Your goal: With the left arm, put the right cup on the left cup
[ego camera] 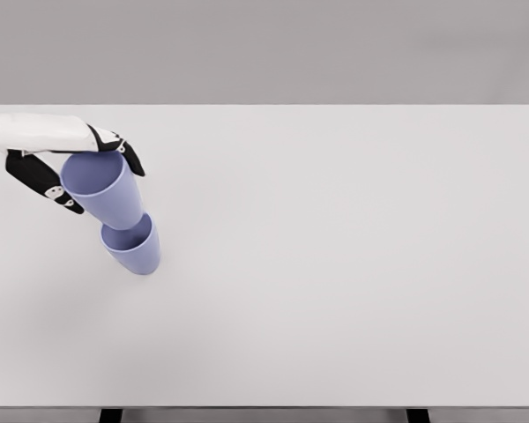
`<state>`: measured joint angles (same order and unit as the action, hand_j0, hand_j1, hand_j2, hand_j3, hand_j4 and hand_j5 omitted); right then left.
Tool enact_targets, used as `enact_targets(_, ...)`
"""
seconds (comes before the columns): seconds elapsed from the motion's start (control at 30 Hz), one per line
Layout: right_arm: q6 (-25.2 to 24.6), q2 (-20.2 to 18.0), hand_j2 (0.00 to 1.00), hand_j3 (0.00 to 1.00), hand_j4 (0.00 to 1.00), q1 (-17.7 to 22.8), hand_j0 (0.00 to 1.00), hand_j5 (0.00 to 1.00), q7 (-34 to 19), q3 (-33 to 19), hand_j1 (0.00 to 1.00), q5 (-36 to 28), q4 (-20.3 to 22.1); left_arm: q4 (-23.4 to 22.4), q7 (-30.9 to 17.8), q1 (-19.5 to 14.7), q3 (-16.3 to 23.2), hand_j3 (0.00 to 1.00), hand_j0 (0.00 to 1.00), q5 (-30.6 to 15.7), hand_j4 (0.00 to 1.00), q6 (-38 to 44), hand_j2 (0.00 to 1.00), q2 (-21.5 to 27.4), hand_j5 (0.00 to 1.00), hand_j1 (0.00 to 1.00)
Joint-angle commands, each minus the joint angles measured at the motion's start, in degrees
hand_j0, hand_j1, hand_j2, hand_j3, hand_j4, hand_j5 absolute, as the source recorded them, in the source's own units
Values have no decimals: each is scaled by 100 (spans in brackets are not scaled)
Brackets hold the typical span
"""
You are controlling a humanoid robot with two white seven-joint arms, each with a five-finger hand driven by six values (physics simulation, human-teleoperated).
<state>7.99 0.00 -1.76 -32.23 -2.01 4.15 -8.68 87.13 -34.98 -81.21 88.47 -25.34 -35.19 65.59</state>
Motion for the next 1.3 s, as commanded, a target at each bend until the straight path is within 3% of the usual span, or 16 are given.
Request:
enact_targets(0.0, 1, 0, 100, 100, 100, 0, 100, 100, -2, -1, 100, 7, -2, -3, -2, 0, 3, 50, 50, -50, 50, 19, 50, 33, 50, 50)
enact_targets(1.27, 9, 0, 100, 100, 100, 0, 100, 100, -2, -1, 100, 7, -2, -214, -2, 290, -67, 50, 50, -32, 50, 19, 50, -99, 50, 50)
